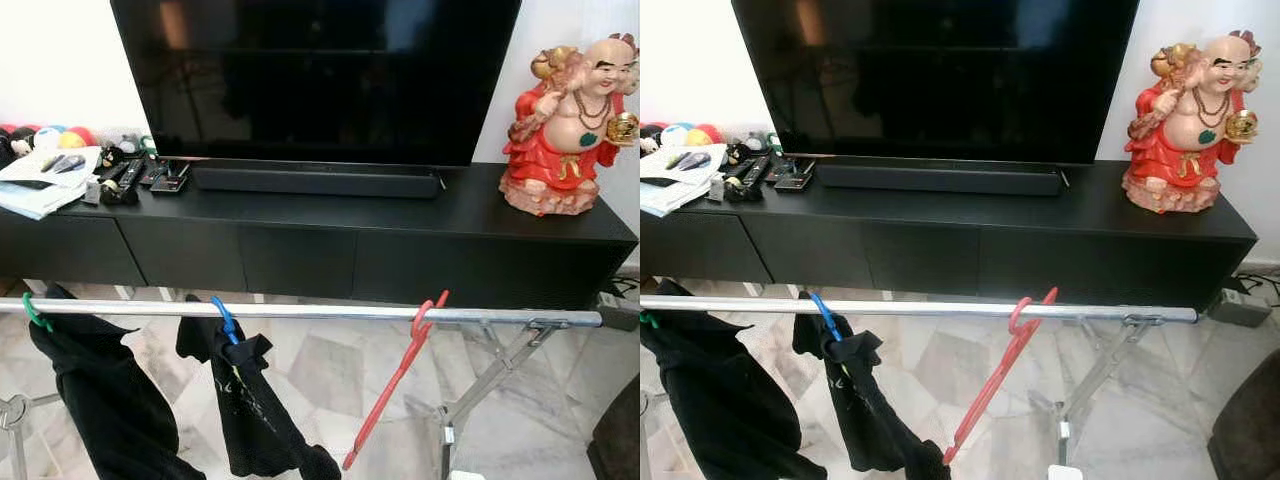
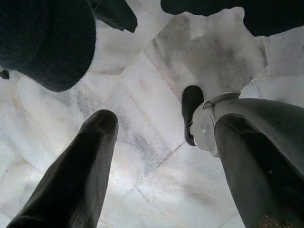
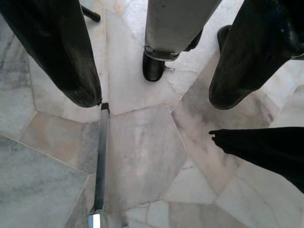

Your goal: Hang hanger

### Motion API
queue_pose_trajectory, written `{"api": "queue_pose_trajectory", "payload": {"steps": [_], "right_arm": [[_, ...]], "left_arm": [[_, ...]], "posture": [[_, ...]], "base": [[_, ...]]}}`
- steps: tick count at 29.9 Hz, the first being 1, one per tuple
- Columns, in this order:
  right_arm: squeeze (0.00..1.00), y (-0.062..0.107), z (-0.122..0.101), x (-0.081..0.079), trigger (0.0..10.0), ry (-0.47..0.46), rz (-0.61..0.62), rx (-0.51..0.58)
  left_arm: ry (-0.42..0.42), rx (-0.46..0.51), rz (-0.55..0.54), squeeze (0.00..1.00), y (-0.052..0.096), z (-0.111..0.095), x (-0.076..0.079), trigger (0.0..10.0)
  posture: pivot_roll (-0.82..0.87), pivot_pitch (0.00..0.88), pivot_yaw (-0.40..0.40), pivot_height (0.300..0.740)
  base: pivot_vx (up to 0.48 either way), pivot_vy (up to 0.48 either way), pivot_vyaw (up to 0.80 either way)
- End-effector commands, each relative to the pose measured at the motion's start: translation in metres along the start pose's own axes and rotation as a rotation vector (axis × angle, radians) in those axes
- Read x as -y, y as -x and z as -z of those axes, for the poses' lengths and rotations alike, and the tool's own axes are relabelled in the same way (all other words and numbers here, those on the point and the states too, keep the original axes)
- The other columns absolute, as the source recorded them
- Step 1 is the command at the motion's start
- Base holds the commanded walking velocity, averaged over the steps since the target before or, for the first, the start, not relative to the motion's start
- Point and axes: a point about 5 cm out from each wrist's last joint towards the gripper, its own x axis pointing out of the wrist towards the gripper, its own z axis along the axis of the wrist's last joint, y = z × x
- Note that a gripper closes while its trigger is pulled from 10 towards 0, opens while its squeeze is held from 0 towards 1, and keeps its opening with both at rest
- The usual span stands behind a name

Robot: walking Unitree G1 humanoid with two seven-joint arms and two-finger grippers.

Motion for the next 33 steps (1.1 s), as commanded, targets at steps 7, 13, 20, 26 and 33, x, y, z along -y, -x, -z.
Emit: {"api": "queue_pose_trajectory", "payload": {"steps": [7, 13, 20, 26, 33], "right_arm": [[0.0, 0.001, 0.004, 0.001, 10.0, -0.011, 0.001, -0.013], [0.0, 0.001, 0.003, 0.001, 10.0, 0.009, 0.003, -0.003], [0.0, 0.0, 0.002, 0.001, 10.0, 0.011, 0.004, -0.002], [0.0, 0.0, 0.001, 0.001, 10.0, 0.011, 0.003, -0.002], [0.0, 0.0, 0.002, 0.001, 10.0, -0.016, 0.008, -0.003]], "left_arm": [[-0.014, -0.004, 0.005, 0.0, -0.003, -0.01, 0.006, 10.0], [-0.014, 0.002, 0.003, 0.0, -0.004, -0.016, 0.005, 10.0], [-0.018, -0.001, 0.005, 0.0, -0.004, -0.017, 0.005, 10.0], [-0.02, 0.004, 0.009, 0.0, -0.004, -0.013, 0.005, 10.0], [-0.024, 0.009, 0.014, 0.0, -0.003, -0.013, 0.005, 10.0]], "posture": [[0.1, 0.0, 0.032, 0.74], [0.1, 0.0, 0.029, 0.74], [0.1, 0.0, 0.031, 0.74], [0.1, 0.0, 0.031, 0.74], [0.1, 0.0, 0.028, 0.74]], "base": [[0.0, 0.0, 0.0], [0.0, 0.0, 0.27], [0.0, 0.0, 0.8], [0.0, 0.0, 0.8], [0.0, 0.0, 0.34]]}}
